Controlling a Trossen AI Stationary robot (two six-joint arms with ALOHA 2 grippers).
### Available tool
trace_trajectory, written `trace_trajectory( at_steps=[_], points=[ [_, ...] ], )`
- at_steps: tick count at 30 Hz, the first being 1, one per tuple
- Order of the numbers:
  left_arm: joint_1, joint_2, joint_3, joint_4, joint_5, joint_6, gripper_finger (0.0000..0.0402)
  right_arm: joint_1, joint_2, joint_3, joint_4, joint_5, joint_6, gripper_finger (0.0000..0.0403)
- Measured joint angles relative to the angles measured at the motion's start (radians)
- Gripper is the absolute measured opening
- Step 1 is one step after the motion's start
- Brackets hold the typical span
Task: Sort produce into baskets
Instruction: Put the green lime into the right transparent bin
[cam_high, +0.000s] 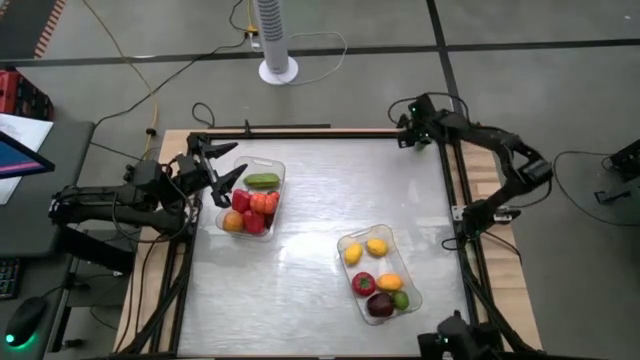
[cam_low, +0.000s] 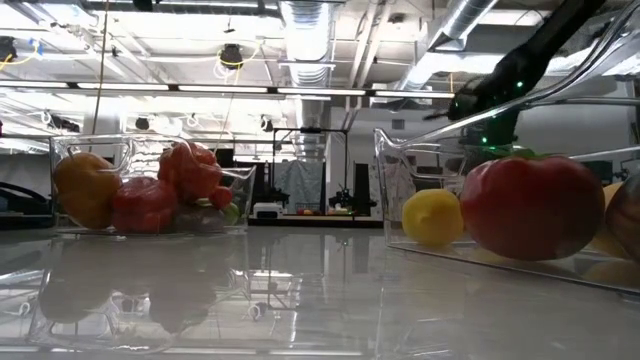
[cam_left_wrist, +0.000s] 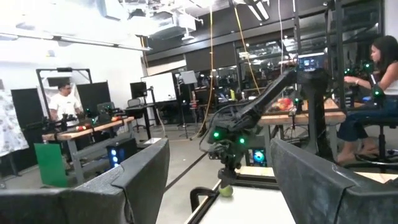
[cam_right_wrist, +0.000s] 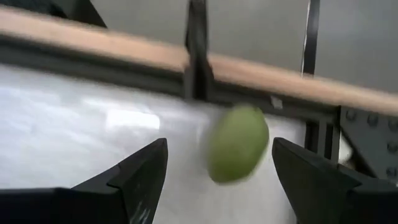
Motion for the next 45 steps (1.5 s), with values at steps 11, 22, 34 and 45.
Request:
trace_trajectory(
  at_steps=[11, 22, 34, 45],
  points=[
    [0.0, 0.0, 0.0, -0.003, 0.0, 0.001, 0.0265, -0.06, 0.203, 0.078, -0.066, -0.095, -0.051, 0.0315],
    [0.0, 0.0, 0.0, -0.005, -0.005, 0.02, 0.0265, -0.06, 0.237, 0.08, 0.004, -0.065, -0.104, 0.0289],
    [0.0, 0.0, 0.0, -0.001, -0.018, 0.031, 0.0265, -0.061, 0.201, 0.082, 0.041, -0.042, -0.179, 0.0199],
    [0.0, 0.0, 0.0, -0.001, -0.018, 0.031, 0.0265, -0.057, 0.201, 0.082, 0.033, -0.066, -0.248, 0.0058]
  ],
)
